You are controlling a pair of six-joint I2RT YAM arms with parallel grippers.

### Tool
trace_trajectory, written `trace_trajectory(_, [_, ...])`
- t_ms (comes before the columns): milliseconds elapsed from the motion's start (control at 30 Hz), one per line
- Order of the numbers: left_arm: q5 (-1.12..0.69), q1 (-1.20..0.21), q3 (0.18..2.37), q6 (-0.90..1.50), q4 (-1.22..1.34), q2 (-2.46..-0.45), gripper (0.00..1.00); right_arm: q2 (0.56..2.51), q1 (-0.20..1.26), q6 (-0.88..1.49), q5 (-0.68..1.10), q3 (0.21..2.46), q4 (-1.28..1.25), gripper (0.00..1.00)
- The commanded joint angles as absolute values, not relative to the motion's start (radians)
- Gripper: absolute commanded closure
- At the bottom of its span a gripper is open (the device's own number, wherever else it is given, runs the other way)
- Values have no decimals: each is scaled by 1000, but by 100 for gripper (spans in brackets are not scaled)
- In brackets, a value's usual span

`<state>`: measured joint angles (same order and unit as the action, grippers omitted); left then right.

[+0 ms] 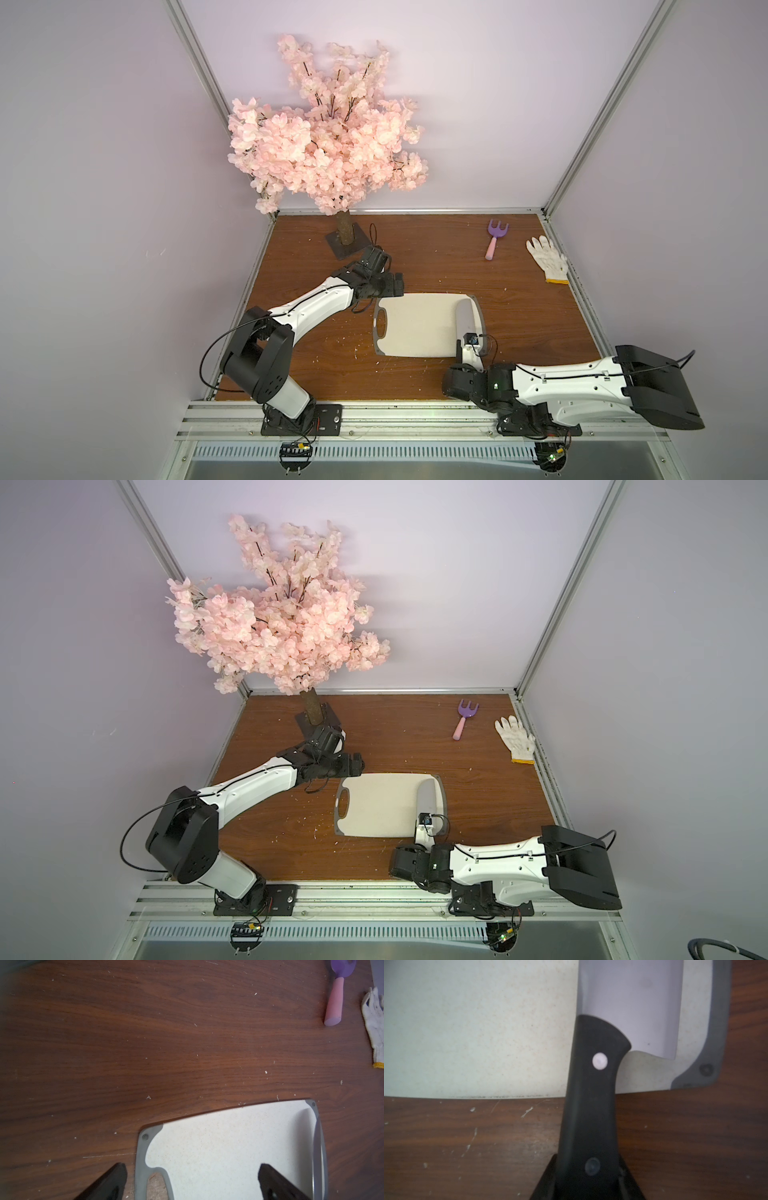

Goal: Align the knife with the edge of the cutting board
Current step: Place the knife at the edge of the cutting board.

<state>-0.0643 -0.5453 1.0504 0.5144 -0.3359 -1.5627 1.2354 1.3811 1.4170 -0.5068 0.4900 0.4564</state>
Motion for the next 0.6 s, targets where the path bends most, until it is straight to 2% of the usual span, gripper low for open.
trace_trajectory(0, [-68, -552, 1043, 496, -342, -1566, 0, 1267, 1384, 1450, -503, 488, 483, 100])
trace_trajectory(233, [-61, -551, 1047, 491, -344, -1565, 0, 1292, 1392, 1472, -491, 494, 536, 97])
trace_trajectory(567, [-67, -527, 1048, 490, -344, -1562, 0, 1280, 1411, 1529, -503, 528, 653, 100])
